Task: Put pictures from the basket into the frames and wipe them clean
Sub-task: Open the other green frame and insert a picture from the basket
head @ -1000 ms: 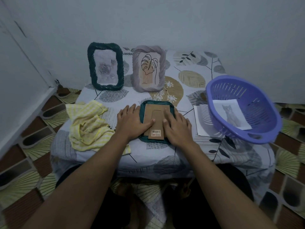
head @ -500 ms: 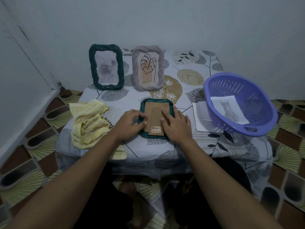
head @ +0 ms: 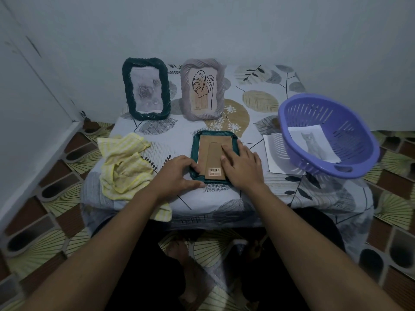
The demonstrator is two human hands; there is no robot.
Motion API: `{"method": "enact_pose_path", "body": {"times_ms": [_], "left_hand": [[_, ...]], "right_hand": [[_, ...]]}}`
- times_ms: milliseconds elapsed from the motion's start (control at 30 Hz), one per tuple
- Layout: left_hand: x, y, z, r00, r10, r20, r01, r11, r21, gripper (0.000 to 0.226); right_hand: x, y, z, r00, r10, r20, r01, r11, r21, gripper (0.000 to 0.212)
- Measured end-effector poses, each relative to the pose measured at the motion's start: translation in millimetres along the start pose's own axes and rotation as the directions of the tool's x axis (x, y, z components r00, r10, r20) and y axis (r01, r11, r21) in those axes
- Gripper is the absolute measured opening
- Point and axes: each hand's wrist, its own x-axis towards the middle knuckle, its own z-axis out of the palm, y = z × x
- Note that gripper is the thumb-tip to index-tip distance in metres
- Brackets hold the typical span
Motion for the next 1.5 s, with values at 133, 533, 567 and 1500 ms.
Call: {"method": "enact_pose_path", "body": {"times_ms": [133,533,567,1500], "left_hand": [[-2.0,-0.2,0.5,1.0,0.022,-0.001,-0.022,1.0,0.004,0.032],[1.4,-3.9,-2.6,0.997,0.046,0.068,-0.042,0.998,-0.051,0.017],[2.4,-4.5,-3.8,0.996,0.038,0.079,-0.035,0.998,-0.045,0.017],[39.1,5.9,37.6,0.958,-0.276,-0.072,0.281,0.874,0.397,0.096]], "right_hand": [[1.1,0.3,0.9,1.0,0.006,-0.004,-0.006,1.0,0.0,0.052],[1.1,-0.3,1.8,1.0,-0.002,0.001,0.002,1.0,-0.001,0.052],[1.0,-0.6,1.7,1.0,-0.004,0.004,0.004,1.0,-0.003,0.052],[3.7,15.1,-25.9,0.989,-0.055,0.135,0.003,0.933,0.361,0.051]]}}
